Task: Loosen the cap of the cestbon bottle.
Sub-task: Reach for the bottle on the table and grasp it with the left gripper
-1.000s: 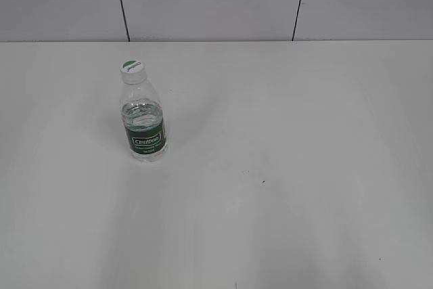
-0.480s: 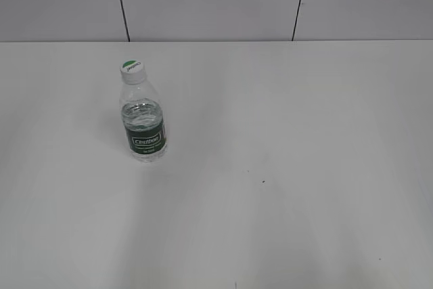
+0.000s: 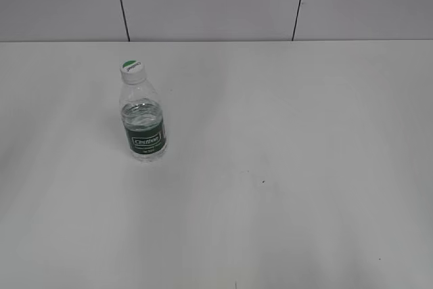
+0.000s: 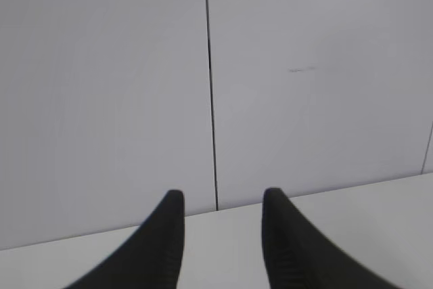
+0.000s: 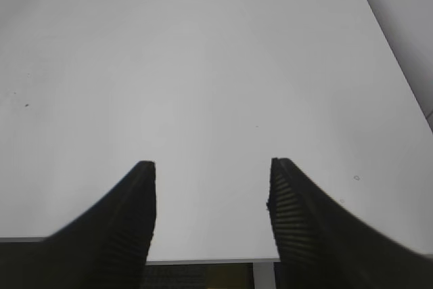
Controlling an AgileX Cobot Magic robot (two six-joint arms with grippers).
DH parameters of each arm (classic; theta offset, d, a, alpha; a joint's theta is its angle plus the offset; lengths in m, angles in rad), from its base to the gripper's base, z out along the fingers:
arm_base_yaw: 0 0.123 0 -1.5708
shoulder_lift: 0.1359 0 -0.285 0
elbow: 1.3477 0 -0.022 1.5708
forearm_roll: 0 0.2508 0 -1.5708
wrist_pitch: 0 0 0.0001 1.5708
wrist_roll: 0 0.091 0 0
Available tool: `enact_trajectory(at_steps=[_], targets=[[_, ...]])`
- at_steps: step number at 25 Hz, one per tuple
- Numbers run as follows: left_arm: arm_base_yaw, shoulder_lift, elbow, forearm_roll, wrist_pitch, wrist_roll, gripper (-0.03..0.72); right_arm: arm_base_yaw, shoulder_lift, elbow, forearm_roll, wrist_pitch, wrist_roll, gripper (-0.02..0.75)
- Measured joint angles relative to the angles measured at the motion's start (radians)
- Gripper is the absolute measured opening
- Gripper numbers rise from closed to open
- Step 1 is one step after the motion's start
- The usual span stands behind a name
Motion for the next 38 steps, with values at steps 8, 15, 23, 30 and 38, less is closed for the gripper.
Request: enact_trajectory(at_steps=[8, 15, 23, 30, 38], targets=[[0.023, 0.339, -0.001, 0.053, -0.320, -0.003, 0.244, 0.000, 0.000, 0.000, 0.000, 0.000, 0.000, 0.412], [0.191, 0.490, -0.001, 0.364, -0.561, -0.204, 0.244, 0.000, 0.000, 0.000, 0.000, 0.000, 0.000, 0.412], [0.368, 0.596, -0.002, 0.802, -0.777, -0.353, 0.244, 0.000, 0.000, 0.000, 0.000, 0.000, 0.000, 0.412], [0.401, 0.714, -0.033, 1.014, -0.795, -0.364, 0.244, 0.000, 0.000, 0.000, 0.000, 0.000, 0.000, 0.412], [0.406, 0.805, -0.226, 1.417, -0.798, -0.395, 0.244, 0.000, 0.000, 0.000, 0.000, 0.000, 0.000, 0.412]])
